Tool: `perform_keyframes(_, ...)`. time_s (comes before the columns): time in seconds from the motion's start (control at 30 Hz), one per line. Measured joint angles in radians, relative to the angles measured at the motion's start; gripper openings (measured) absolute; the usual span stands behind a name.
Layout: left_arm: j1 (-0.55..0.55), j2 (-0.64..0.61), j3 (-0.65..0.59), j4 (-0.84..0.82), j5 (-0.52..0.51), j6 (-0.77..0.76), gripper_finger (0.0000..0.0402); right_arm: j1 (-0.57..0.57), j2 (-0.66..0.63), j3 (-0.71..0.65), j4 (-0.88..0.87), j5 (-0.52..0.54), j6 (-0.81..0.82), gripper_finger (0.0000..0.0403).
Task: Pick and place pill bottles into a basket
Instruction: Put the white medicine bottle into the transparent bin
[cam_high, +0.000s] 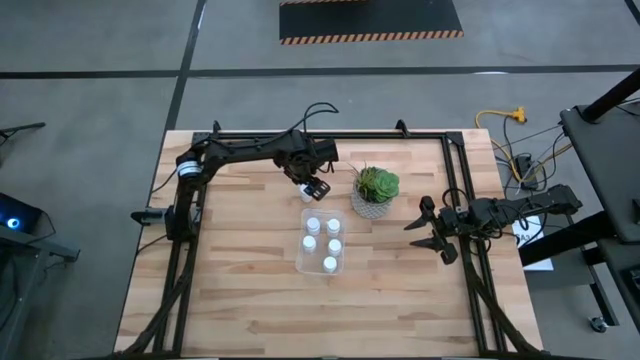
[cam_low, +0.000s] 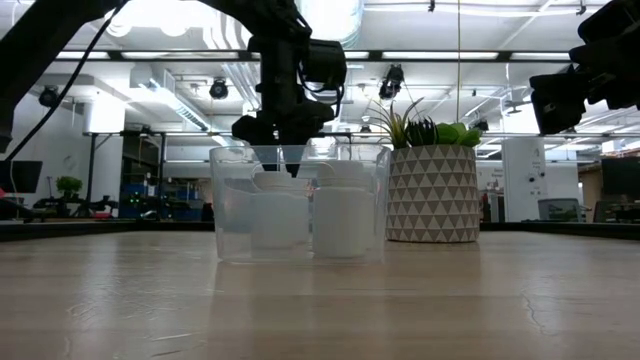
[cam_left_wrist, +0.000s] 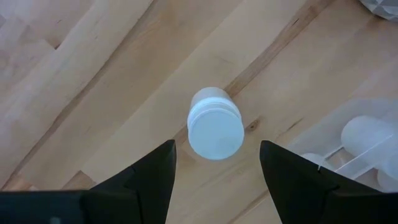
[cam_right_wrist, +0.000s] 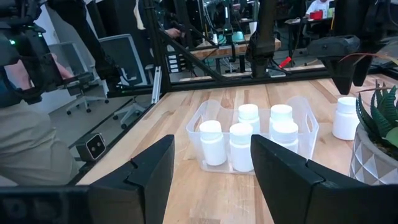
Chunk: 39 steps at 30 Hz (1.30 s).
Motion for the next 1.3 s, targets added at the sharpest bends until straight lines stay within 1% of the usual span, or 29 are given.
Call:
perform_keyframes(0.3,0.0,0.0,0.0,-0.001,0.005,-0.001,0.0215,0.0,0.0,0.0,0.0,0.0,0.0,0.0201)
perform_keyframes(0.4,-0.001,-0.002,0.0,0.0,0.039,-0.001,0.0215,0.0,0.0,0.0,0.0,0.0,-0.002,0.0201)
perform_keyframes(0.57,-0.009,-0.012,0.006,0.013,0.183,0.0,0.0215,0.0,0.0,0.0,0.0,0.0,-0.002,0.0201)
perform_keyframes(0.7,-0.03,-0.053,0.017,0.103,0.291,-0.006,0.0215,0.0,-0.001,0.0,0.0,0.0,-0.002,0.0201)
perform_keyframes(0.8,-0.043,-0.097,0.026,0.219,0.359,-0.04,0.0215,0.0,-0.001,0.0,0.0,0.0,0.0,0.0201)
perform_keyframes(0.87,-0.052,-0.13,0.027,0.342,0.425,-0.085,0.0215,0.0,-0.002,0.0,-0.001,-0.001,-0.002,0.0201)
perform_keyframes(1.1,-0.078,-0.232,0.021,0.858,0.614,-0.254,0.0215,0.0,0.0,0.0,-0.001,-0.001,0.0,0.0201)
perform_keyframes(1.23,-0.082,-0.246,0.021,1.192,0.682,-0.392,0.0215,0.0,-0.001,0.0,-0.001,0.0,0.0,0.0201)
perform_keyframes(1.3,-0.081,-0.246,0.019,1.345,0.705,-0.495,0.0215,0.0,-0.001,0.0,-0.001,-0.001,0.0,0.0201)
